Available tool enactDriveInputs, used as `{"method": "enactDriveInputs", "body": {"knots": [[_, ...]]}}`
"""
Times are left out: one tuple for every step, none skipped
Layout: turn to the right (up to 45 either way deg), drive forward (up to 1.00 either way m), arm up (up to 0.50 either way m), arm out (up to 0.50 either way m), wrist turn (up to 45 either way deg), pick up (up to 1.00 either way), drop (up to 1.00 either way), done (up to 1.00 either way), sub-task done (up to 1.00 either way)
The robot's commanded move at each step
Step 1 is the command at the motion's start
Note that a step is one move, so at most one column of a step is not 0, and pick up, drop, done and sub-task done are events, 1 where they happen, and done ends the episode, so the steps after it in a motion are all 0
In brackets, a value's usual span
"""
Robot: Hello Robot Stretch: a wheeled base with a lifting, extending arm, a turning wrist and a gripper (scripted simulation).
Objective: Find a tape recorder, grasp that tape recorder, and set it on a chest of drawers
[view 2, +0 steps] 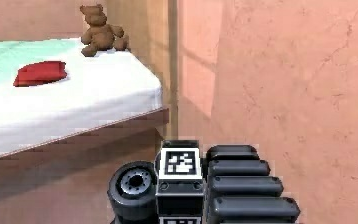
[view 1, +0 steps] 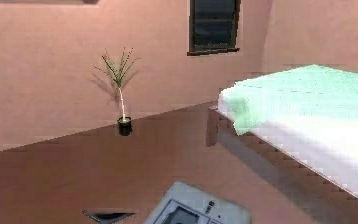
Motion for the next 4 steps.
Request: {"method": "enactDriveInputs", "body": {"knots": [[-33.0, 0.00, 0.00, 0.00, 0.0, 0.00, 0.00, 0.00, 0.00], [0.0, 0.85, 0.00, 0.00, 0.0, 0.00, 0.00, 0.00, 0.00], [0.0, 0.75, 0.00, 0.00, 0.0, 0.00, 0.00, 0.00, 0.00], [-15.0, 0.00, 0.00, 0.00, 0.0, 0.00, 0.00, 0.00, 0.00]]}}
